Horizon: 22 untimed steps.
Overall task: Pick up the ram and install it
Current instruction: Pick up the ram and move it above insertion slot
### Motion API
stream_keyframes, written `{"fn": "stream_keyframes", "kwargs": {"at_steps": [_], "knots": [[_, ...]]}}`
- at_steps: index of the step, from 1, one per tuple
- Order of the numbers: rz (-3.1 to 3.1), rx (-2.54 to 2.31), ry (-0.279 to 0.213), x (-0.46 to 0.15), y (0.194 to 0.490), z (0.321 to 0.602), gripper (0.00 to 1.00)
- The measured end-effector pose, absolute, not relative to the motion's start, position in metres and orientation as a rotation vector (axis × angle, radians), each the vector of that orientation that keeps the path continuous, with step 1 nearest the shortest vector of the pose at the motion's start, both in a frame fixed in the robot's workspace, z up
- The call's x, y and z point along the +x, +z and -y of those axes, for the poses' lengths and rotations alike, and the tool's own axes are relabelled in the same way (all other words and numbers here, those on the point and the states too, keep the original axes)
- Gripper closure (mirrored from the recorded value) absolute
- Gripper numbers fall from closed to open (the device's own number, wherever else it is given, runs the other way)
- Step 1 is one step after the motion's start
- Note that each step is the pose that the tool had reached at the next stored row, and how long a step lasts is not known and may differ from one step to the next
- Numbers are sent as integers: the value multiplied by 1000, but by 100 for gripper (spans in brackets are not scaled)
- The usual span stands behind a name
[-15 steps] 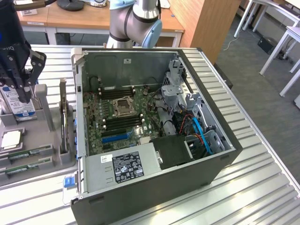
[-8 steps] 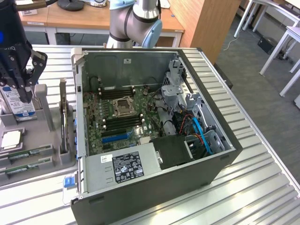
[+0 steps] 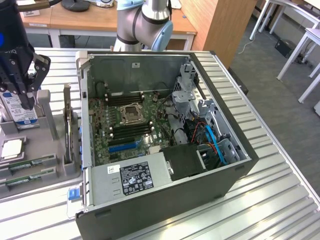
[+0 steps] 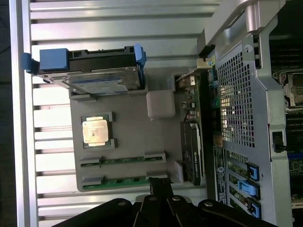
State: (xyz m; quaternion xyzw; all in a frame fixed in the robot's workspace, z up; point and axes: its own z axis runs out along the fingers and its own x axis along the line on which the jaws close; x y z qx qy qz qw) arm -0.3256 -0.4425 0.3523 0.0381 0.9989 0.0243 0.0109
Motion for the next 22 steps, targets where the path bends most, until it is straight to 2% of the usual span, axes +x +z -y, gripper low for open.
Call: {"fn": "stream_keyframes", "kwargs": {"at_steps": [22], "knots": [[-3117,118,76,-305,352,443,89]]}}
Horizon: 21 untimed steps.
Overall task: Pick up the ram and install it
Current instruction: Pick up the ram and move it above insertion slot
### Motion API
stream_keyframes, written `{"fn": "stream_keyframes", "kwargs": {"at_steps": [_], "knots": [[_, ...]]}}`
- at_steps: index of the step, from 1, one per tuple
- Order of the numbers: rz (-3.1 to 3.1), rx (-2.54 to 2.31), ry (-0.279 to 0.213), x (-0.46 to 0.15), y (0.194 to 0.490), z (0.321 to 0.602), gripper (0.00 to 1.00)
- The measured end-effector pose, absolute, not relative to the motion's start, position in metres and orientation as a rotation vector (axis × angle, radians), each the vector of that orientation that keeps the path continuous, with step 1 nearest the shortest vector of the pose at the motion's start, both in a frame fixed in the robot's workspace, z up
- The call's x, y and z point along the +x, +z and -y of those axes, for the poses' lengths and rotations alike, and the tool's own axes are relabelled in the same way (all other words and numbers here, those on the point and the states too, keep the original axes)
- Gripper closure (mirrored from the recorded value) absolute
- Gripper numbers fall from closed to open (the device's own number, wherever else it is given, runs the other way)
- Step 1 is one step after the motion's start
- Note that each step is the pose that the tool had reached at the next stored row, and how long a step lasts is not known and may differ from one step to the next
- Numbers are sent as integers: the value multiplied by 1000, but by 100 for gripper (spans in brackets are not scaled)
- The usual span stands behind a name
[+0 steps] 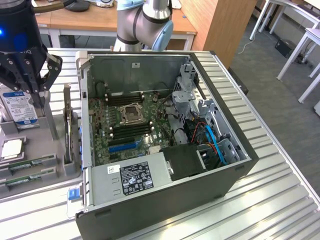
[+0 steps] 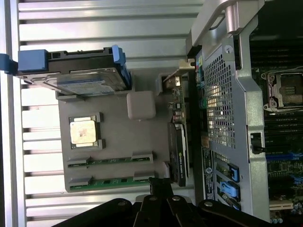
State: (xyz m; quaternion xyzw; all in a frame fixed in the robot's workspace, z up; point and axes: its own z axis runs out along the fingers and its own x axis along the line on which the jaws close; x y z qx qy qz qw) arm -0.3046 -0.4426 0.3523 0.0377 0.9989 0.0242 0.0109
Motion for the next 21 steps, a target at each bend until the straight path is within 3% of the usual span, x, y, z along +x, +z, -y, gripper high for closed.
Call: {"fn": "stream_keyframes", "kwargs": {"at_steps": [21], "knots": [[-3119,-167,79,-305,352,443,89]]}}
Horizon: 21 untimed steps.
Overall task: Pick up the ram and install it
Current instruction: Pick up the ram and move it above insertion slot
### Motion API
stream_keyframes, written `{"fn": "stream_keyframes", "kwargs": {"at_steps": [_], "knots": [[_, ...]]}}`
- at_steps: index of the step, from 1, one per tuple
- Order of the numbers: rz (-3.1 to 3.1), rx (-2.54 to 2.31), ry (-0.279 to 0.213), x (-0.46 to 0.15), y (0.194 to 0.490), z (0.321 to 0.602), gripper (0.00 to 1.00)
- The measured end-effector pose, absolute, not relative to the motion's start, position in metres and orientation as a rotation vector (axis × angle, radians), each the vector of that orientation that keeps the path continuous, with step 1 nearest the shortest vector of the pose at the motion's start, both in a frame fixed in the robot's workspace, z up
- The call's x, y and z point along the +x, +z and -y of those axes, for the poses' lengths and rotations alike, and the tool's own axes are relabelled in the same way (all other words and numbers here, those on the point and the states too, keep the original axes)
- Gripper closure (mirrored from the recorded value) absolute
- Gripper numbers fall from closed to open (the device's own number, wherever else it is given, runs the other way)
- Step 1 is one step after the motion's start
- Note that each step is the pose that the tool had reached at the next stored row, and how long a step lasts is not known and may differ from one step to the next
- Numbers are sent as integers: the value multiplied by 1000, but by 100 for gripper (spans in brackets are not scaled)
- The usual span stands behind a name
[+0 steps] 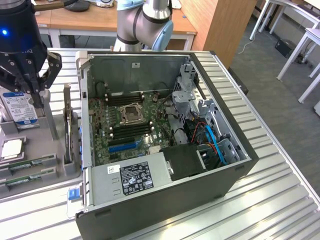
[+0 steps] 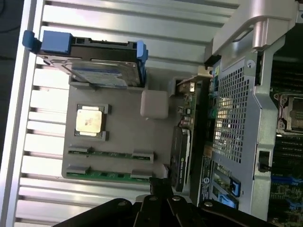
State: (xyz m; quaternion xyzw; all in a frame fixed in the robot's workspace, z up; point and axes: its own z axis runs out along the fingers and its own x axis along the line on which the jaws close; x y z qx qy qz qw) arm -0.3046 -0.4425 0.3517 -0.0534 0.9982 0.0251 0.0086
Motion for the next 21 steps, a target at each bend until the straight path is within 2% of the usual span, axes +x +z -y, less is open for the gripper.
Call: {"fn": "stream_keyframes", "kwargs": {"at_steps": [21], "knots": [[-3068,-622,82,-305,350,443,89]]}}
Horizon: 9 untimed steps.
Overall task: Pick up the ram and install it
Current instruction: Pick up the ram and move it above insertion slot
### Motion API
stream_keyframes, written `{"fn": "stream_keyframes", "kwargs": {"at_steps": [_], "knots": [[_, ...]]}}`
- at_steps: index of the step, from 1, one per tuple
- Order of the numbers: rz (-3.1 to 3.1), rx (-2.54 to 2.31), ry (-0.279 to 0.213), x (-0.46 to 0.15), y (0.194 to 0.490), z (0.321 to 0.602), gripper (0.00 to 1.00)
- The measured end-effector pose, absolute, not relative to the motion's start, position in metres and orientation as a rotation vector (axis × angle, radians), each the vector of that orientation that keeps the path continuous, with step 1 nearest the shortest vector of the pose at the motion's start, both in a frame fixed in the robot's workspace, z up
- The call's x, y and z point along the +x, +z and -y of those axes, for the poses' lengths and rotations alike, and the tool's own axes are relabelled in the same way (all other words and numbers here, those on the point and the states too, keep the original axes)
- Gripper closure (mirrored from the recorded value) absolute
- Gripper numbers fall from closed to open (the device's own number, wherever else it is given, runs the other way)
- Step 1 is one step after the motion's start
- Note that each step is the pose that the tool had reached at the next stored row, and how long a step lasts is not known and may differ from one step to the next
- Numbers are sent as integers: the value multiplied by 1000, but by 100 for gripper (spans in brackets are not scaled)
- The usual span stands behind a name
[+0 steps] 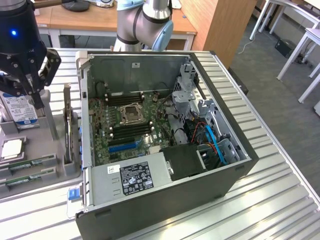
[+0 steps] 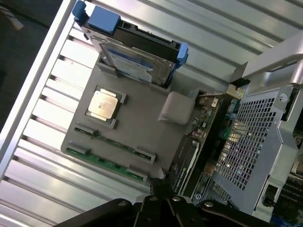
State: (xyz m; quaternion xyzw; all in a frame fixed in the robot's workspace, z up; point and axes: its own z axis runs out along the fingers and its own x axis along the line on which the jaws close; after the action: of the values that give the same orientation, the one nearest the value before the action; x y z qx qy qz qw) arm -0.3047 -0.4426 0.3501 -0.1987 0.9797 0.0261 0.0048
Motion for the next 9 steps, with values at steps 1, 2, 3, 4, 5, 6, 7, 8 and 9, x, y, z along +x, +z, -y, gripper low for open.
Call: {"fn": "stream_keyframes", "kwargs": {"at_steps": [1,2,3,4,5,6,7,8,9], "knots": [[-3065,-638,82,-305,350,443,89],[-3062,-654,82,-305,350,443,89],[-3059,-668,82,-305,350,443,89],[-3057,-683,82,-305,350,443,89],[-3054,-697,82,-305,350,443,89],[-3051,-711,82,-305,350,443,89],[-3048,-724,82,-305,350,443,89],[-3045,-738,82,-305,350,443,89],[-3041,-752,82,-305,350,443,89]]}}
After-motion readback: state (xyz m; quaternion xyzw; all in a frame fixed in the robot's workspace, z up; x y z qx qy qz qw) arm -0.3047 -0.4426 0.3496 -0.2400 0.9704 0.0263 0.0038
